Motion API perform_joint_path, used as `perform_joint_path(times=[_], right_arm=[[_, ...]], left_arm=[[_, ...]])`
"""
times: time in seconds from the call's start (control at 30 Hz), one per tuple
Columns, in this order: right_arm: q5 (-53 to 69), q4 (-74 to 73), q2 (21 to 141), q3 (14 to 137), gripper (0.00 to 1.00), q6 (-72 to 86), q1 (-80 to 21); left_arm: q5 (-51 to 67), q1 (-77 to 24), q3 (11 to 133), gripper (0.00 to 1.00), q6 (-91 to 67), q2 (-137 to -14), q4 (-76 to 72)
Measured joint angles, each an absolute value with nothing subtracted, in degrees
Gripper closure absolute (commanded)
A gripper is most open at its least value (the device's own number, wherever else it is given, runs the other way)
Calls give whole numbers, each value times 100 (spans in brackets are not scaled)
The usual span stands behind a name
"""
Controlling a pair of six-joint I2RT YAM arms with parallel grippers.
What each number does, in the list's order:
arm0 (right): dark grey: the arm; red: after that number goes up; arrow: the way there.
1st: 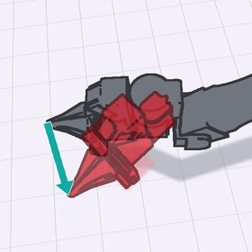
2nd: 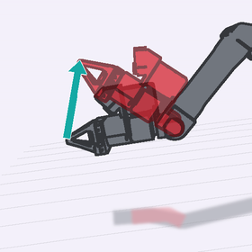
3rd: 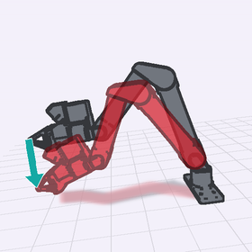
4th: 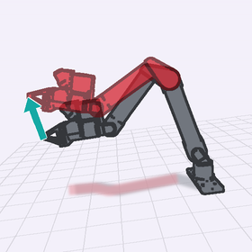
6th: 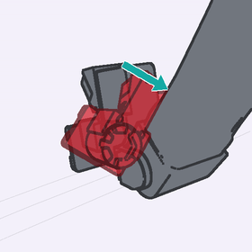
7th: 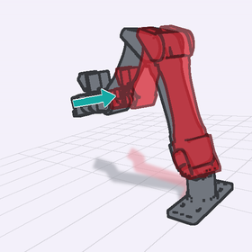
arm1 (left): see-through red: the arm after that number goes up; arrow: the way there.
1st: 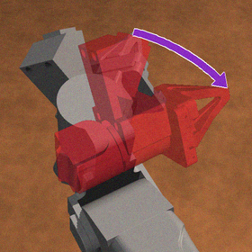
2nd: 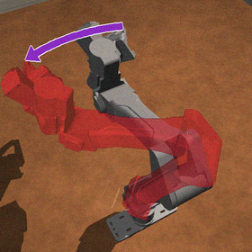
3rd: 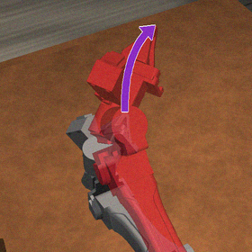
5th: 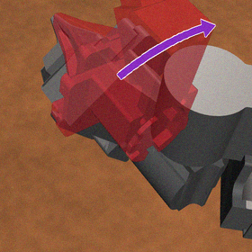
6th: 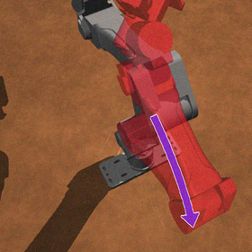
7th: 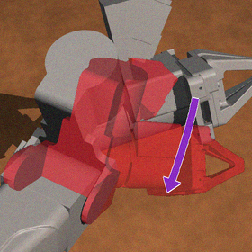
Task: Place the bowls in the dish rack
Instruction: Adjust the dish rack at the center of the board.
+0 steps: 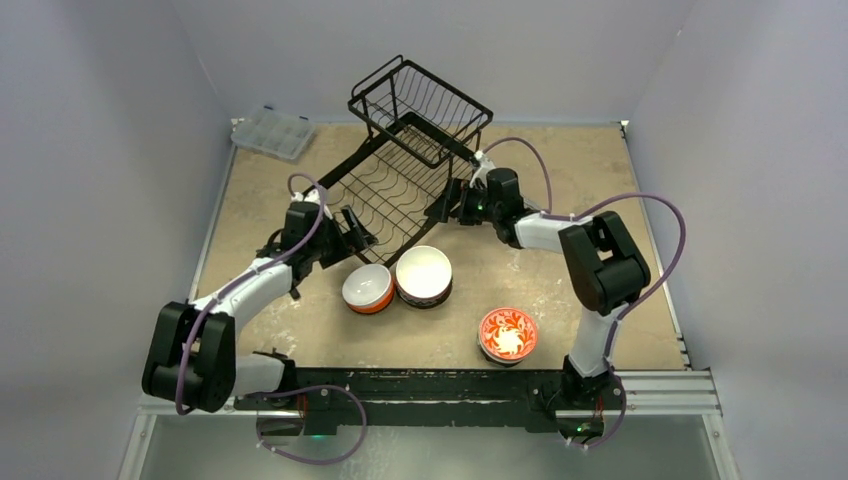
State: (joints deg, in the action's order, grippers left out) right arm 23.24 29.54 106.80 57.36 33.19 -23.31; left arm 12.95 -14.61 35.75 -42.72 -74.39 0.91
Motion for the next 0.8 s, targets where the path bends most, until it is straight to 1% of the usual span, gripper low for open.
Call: perform_joint_path(times=[0.13, 0.3, 0.37, 0.5, 0.53, 0.63, 0.7, 0.8], right_arm=[[2324, 3046, 10927, 5889, 4, 3511, -2434], [1957, 2836, 11139, 6108, 9, 3669, -2539], [1730, 2711, 11179, 6176, 15, 3686, -2567], [1393, 2512, 11266, 6329, 34, 3607, -2628], [1328, 2467, 11266, 6355, 37, 3601, -2641], [1127, 2314, 11264, 6484, 51, 3627, -2685], [917, 2217, 11264, 6617, 55, 3540, -2718], [639, 2032, 11268, 6801, 55, 3275, -2768]], left_arm=[[1358, -1229, 3614, 12, -4206, -7310, 242], [1380, -1122, 3699, 12, -4095, -7269, 340], [1385, -1109, 3730, 12, -4084, -7260, 386], [1369, -1048, 3747, 13, -4073, -7203, 469], [1363, -1031, 3763, 13, -4066, -7190, 510], [1332, -961, 3815, 13, -4038, -7170, 561], [1326, -899, 3839, 13, -3986, -7161, 567], [1306, -825, 3861, 13, -3962, -7155, 569]])
